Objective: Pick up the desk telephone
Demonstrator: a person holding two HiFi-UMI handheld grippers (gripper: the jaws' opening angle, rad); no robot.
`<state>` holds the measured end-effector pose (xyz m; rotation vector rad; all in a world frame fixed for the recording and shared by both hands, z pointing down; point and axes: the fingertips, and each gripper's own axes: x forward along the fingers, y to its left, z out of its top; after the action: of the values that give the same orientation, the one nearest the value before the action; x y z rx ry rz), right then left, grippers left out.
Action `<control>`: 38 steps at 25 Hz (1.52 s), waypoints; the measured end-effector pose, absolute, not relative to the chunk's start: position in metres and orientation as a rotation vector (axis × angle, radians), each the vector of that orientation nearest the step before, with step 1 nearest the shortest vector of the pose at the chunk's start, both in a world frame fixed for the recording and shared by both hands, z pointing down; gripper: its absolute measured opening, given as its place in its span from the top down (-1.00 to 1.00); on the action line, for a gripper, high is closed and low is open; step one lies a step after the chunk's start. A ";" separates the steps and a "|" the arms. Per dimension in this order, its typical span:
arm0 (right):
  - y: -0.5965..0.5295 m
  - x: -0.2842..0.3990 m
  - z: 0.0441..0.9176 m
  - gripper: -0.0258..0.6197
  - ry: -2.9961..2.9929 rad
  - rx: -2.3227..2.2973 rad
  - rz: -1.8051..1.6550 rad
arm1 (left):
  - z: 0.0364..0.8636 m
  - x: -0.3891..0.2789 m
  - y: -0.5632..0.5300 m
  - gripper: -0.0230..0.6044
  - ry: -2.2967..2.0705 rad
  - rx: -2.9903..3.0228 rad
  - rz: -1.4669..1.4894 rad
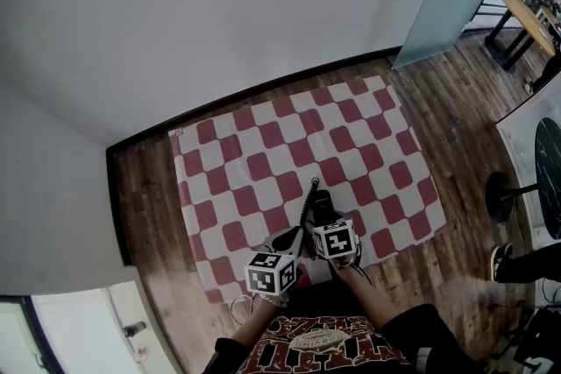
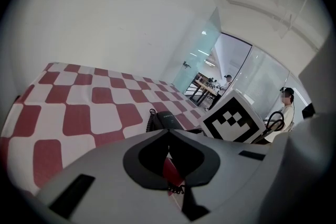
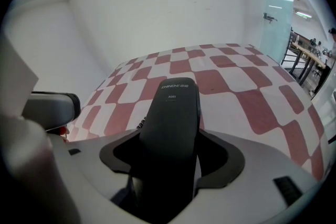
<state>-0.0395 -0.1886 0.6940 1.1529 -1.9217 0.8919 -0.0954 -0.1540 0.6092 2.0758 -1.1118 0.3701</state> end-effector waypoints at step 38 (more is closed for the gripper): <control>-0.171 -0.032 0.694 0.01 -1.944 0.956 0.792 | 0.617 -0.096 -0.153 0.90 -1.091 2.050 0.367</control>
<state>-0.0318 -0.1714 0.6941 0.9557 -1.9436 0.7917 -0.0957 -0.1529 0.6171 2.0497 -1.0913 0.3669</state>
